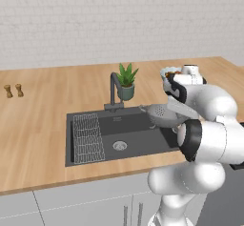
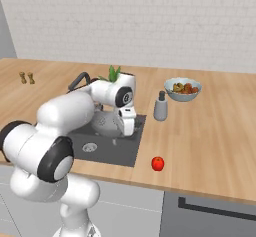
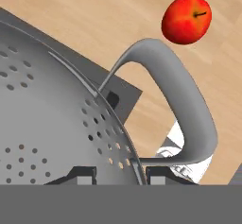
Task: Put the colander in the sink, put the apple in the colander, and turn on the sink faucet and pour water over the colander.
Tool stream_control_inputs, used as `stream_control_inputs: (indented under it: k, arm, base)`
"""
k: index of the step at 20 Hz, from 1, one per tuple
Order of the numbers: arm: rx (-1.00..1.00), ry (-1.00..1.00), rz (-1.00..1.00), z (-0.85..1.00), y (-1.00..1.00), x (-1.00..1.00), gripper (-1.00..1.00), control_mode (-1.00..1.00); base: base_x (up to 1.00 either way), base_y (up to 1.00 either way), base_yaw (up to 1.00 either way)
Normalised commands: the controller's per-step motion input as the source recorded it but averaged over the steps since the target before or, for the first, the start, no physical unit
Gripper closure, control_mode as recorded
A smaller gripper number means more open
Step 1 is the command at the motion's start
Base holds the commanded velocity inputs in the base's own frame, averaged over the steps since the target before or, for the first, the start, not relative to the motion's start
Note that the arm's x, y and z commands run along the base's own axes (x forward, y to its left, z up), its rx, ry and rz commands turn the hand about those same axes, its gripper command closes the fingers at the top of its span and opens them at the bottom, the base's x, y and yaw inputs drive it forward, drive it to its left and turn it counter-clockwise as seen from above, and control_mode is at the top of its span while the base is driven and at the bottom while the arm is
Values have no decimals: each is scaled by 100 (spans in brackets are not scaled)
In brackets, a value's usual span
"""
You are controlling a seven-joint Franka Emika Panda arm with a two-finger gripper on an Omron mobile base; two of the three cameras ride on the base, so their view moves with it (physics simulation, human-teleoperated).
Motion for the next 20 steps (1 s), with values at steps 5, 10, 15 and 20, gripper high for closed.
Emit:
stream_control_inputs:
  k: [5, 10, 15, 20]
  arm:
    - [11, 7, 1, -1, 49, 4, 100, -100]
    - [0, 0, 0, -17, 48, 0, 100, -100]
    - [1, -9, 0, -21, 37, 0, 100, -100]
    - [2, -11, 0, -47, 31, 8, 100, -100]
  base:
    - [0, 0, 0]
    - [0, 0, 0]
    - [0, 0, 0]
    - [0, 0, 0]
